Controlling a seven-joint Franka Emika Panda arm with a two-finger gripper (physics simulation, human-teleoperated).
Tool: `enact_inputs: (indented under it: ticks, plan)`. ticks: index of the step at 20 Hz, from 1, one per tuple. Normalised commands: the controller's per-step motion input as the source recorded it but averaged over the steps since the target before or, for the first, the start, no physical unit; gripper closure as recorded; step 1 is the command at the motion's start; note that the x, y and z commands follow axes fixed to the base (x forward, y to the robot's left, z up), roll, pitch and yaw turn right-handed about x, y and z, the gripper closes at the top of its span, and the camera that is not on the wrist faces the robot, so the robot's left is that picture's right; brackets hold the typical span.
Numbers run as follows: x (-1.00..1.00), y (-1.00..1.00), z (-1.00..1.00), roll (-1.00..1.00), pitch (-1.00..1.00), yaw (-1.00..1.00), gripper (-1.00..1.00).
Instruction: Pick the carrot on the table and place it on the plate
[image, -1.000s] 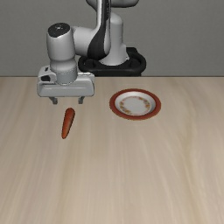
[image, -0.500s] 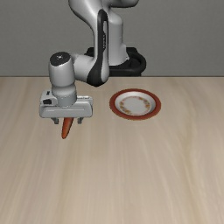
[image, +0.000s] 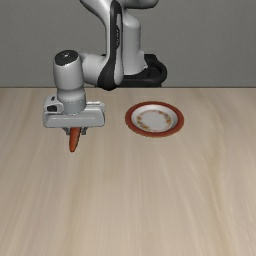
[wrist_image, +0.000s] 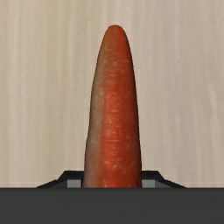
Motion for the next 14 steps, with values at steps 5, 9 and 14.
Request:
enact_inputs:
  ticks: [5,9,14]
  plan:
    - [0.0,0.0,1.0,0.0,0.0,0.0,1.0]
    - [0.0,0.0,1.0,0.0,0.0,0.0,1.0]
    - [0.0,0.8,0.2,0.0,0.0,0.0,1.0]
